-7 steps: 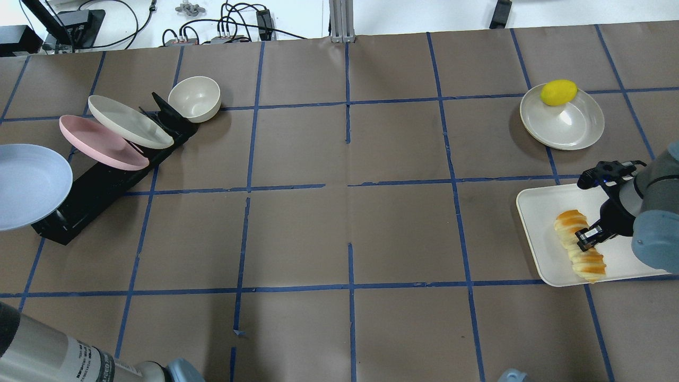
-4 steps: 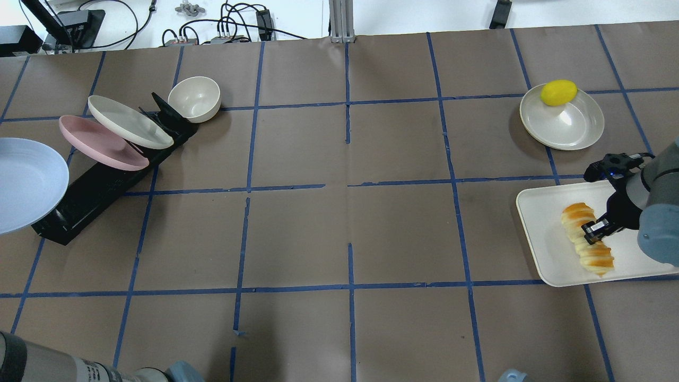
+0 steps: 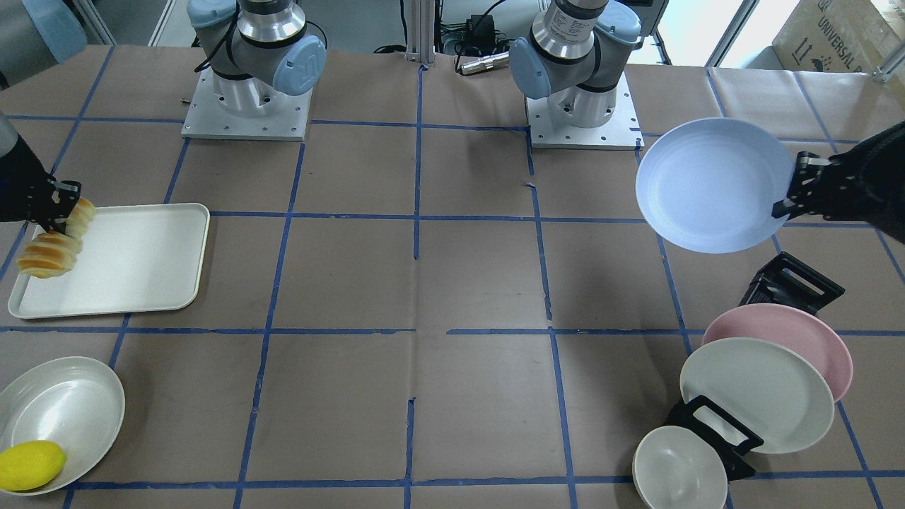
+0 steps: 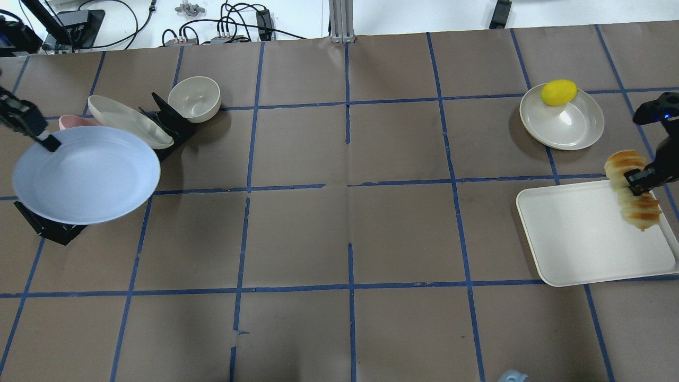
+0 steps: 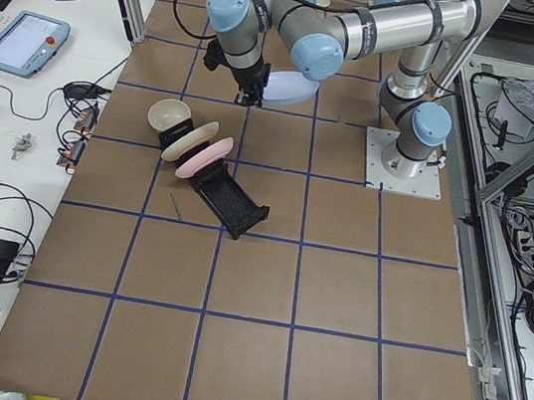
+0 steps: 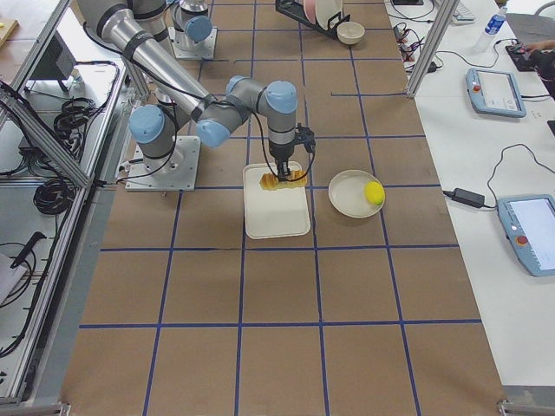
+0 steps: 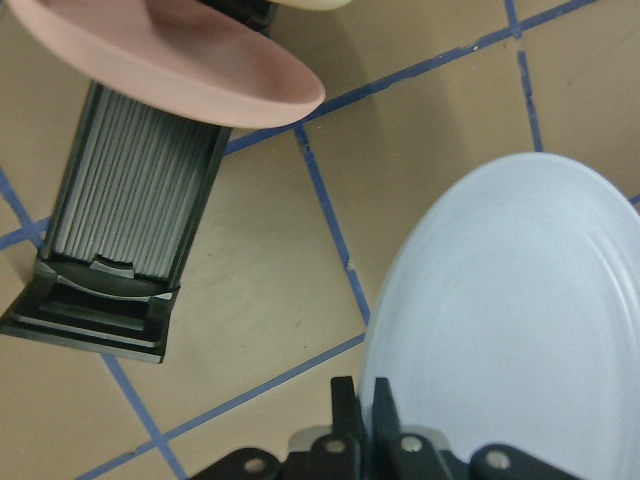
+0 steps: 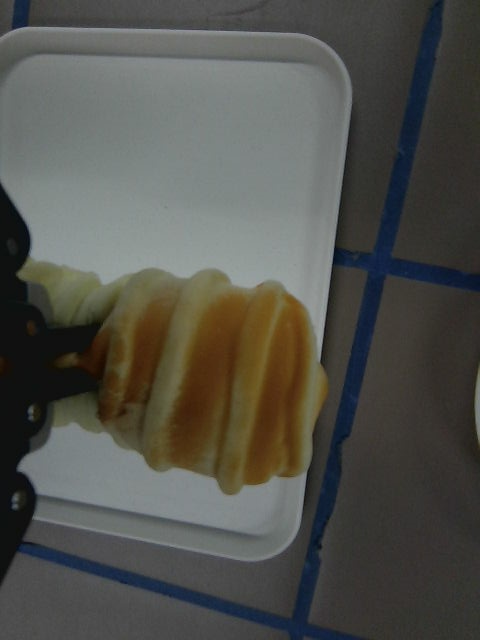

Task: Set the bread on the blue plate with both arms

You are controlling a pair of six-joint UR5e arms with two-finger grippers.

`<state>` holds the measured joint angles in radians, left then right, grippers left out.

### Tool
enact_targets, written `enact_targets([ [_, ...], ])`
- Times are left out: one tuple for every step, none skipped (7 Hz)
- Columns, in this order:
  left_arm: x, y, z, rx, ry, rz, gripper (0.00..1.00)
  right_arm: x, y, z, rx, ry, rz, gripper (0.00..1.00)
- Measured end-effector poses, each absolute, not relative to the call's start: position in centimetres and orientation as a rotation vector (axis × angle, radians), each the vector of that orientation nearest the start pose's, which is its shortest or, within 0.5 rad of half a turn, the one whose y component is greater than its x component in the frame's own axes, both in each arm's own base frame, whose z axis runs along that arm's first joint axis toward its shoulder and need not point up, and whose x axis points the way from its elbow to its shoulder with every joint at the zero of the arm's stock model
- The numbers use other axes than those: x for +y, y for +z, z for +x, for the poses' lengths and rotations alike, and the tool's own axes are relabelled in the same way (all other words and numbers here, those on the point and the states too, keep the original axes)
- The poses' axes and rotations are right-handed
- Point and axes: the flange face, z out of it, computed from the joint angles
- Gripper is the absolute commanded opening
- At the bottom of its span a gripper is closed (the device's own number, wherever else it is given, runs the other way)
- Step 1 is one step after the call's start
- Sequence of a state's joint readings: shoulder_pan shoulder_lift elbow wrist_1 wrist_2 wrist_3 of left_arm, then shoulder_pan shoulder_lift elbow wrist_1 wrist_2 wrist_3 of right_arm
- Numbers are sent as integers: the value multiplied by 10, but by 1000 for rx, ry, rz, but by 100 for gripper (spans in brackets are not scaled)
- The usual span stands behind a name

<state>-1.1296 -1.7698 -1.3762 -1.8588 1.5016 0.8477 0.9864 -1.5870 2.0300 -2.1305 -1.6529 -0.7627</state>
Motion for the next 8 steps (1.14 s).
enact_targets([
  [-562, 438, 56, 3298, 340, 658, 13, -459, 351, -147, 3276, -97, -233, 2],
  [-573, 410, 10, 3307, 340, 681, 13, -471, 374, -138, 3278, -124, -206, 0],
  [-580, 373, -38, 3328, 323, 705, 13, -482, 399, -128, 3274, -138, -188, 0],
  [-583, 342, -85, 3359, 295, 725, 13, -489, 419, -119, 3269, -139, -171, 1],
  [-589, 316, -126, 3367, 248, 755, 13, -492, 430, -111, 3255, -144, -145, 1],
  [-600, 283, -161, 3362, 201, 772, 13, -495, 437, -99, 3215, -148, -119, 2],
  [-612, 251, -190, 3353, 158, 794, 13, -500, 447, -78, 3165, -149, -113, 2],
  [-619, 234, -210, 3372, 111, 814, 13, -508, 455, -45, 3126, -141, -122, 2],
])
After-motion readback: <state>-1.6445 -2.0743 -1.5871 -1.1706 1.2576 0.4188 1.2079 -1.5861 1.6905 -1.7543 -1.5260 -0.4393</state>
